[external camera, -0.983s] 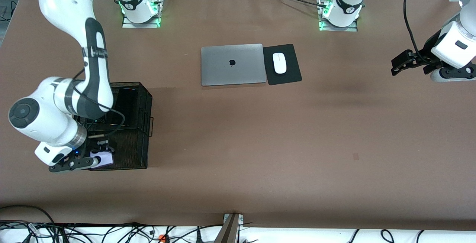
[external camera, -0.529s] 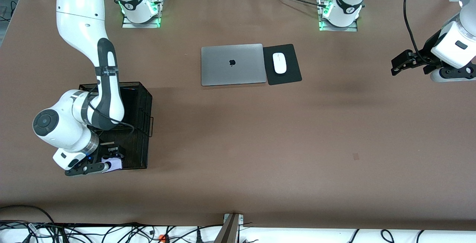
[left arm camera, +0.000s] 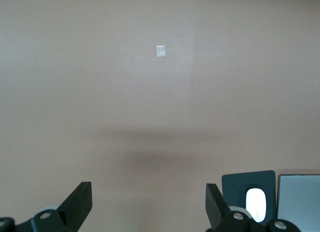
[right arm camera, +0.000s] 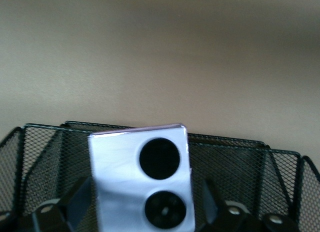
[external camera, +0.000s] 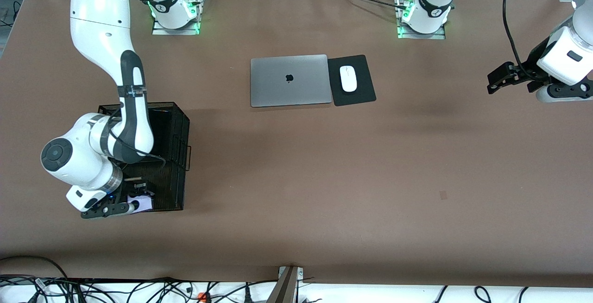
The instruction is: Place phones with both arms
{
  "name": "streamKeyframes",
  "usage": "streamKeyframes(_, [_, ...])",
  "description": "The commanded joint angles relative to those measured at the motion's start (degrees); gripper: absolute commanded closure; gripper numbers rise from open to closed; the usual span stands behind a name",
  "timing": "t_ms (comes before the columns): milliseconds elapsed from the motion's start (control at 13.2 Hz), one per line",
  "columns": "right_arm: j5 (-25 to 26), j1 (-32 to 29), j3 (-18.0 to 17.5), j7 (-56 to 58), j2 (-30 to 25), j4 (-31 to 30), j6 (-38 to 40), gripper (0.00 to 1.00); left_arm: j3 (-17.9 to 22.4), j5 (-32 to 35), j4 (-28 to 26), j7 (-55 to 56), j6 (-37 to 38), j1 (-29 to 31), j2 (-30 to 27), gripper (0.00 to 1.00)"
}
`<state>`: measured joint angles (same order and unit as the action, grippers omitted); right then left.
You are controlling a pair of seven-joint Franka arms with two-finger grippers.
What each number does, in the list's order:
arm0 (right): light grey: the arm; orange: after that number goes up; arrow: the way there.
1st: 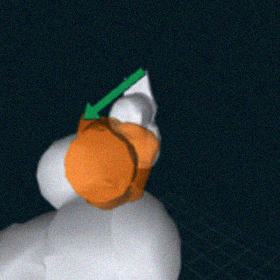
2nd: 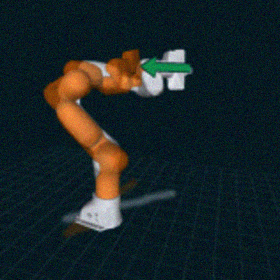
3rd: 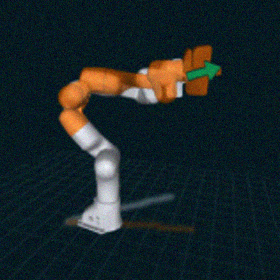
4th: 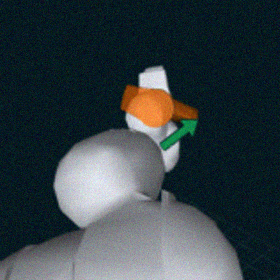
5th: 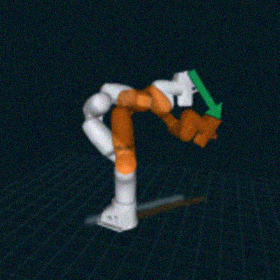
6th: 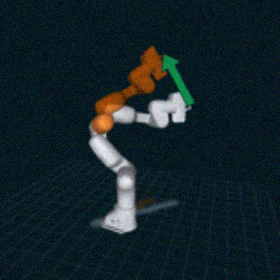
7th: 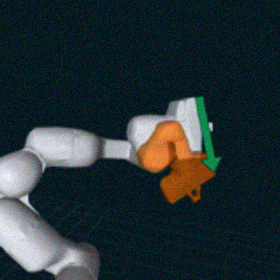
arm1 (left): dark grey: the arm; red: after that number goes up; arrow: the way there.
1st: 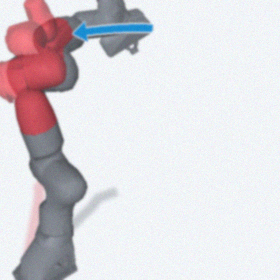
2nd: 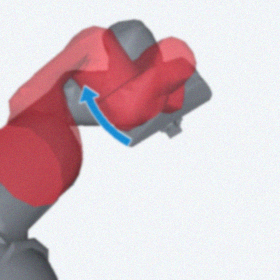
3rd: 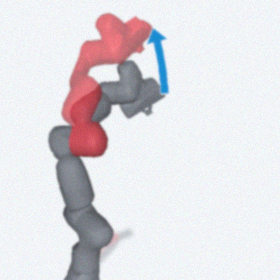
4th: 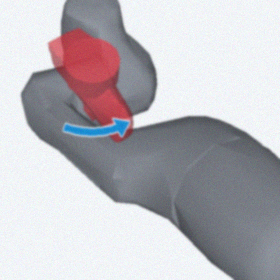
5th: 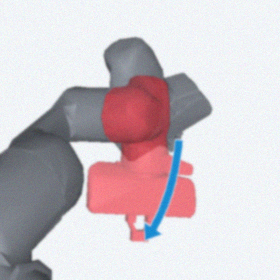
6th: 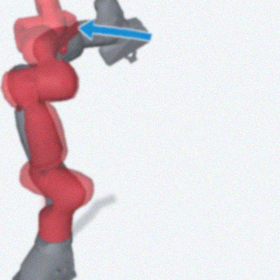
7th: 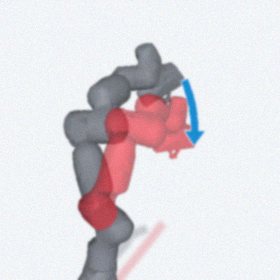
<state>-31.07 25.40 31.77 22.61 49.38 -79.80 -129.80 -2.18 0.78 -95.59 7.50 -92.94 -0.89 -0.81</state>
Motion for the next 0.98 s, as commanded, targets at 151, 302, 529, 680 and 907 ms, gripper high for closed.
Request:
streamKeyframes(151, [-1.3,0.1,2.6,-0.7,-2.6,0.3,6.7,0.00,0.2,-0.6,1.7,-0.4,1.4,0.2,0.6,0.00])
streamKeyframes(302, [-0.7,0.5,4.4,-1.0,-4.6,0.7,11.5,0.00,0.2,-0.6,1.6,-0.5,1.4,0.3,0.6,0.00])
streamKeyframes(529, [2.8,1.1,5.7,-1.9,-11.3,0.6,19.6,0.00,0.2,-0.6,1.6,-0.5,1.4,0.5,0.6,0.00])
streamKeyframes(680, [7.1,1.2,5.5,-4.4,-16.1,0.2,24.7,0.00,0.2,-0.6,1.6,-0.5,1.4,0.5,0.7,0.00])
streamKeyframes(907, [14.5,1.1,2.9,-11.2,-24.0,-1.1,32.7,0.00,0.4,-0.6,1.5,-0.7,1.5,0.6,0.7,0.00])
